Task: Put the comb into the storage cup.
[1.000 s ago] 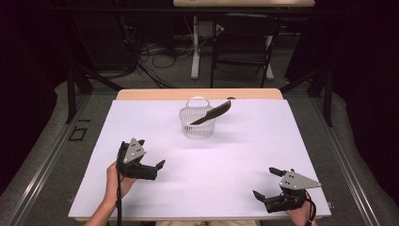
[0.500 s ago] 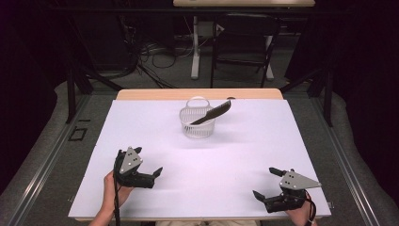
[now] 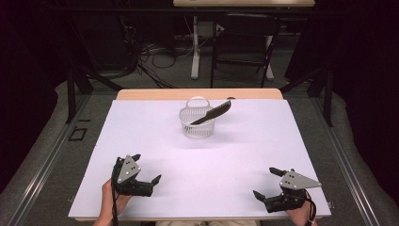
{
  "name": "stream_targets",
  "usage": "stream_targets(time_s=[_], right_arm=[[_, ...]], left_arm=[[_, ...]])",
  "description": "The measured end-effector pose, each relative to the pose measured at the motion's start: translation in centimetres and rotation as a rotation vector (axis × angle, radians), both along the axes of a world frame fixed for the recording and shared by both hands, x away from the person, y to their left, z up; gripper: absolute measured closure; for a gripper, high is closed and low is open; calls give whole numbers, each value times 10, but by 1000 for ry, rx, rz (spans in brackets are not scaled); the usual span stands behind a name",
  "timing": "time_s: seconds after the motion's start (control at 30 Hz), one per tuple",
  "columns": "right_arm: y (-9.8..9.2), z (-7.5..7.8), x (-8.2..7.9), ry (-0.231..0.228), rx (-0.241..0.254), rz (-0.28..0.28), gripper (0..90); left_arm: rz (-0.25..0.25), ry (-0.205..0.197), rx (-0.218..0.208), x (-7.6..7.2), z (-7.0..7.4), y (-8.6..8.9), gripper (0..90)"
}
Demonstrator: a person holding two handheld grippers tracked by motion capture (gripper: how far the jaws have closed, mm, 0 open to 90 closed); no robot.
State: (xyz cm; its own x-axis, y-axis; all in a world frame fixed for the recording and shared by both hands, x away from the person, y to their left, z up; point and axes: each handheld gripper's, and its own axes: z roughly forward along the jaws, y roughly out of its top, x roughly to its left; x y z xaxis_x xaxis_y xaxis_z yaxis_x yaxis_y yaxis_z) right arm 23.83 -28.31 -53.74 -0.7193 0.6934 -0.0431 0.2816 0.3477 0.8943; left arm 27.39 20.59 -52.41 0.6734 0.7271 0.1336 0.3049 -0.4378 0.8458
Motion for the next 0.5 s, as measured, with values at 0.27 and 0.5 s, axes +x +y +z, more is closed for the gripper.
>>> stream_targets(time_s=[0.27, 0.5], right_arm=[[0, 0, 0, 0, 0, 2, 12], [-1, 1, -1, -2, -1, 0, 12]], left_arm=[[4, 21, 0, -10, -3, 7, 0], [6, 38, -4, -19, -7, 11, 0]])
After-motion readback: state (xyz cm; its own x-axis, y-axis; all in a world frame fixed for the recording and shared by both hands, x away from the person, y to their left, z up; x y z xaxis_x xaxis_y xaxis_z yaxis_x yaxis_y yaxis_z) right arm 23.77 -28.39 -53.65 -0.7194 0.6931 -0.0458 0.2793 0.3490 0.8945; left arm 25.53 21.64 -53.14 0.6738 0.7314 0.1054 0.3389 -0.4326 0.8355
